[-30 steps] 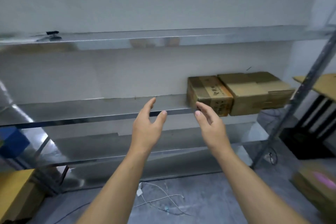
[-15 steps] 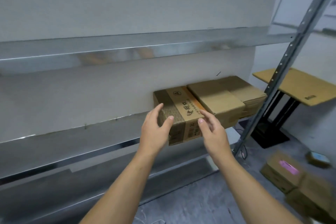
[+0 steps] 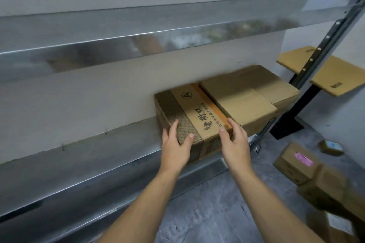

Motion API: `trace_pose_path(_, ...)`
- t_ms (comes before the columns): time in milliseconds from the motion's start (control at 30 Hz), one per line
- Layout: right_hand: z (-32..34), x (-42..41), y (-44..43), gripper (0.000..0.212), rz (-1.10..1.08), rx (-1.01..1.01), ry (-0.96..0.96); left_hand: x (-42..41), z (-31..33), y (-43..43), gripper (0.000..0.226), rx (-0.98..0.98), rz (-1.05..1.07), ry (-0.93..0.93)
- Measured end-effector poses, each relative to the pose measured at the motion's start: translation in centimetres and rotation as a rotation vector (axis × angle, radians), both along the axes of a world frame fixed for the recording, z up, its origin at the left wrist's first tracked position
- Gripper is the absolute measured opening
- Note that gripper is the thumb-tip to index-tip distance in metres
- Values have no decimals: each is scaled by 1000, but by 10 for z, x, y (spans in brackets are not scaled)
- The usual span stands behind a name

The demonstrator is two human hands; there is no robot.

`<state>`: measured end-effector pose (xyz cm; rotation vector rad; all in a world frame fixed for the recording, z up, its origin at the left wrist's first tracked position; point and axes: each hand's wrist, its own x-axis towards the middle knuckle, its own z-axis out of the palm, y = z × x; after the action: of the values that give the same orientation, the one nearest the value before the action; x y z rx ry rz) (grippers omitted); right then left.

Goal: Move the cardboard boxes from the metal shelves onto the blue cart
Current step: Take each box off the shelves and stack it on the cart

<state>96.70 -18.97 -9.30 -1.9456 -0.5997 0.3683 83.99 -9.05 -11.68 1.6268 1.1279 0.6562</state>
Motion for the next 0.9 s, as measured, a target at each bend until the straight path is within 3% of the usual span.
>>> trace_pose_path(300,-12,8,4,45,48,-43,38,-8,-4,-6,66,-28,5,-77)
trace_pose_path(533,-9,13,-4,45,271,-22,78,-33,-1,-24,67,-138,95,-179)
trace_pose_path(900,8,-3,-39,44,513,128,5,-66,25,-106,68,41,361,-283)
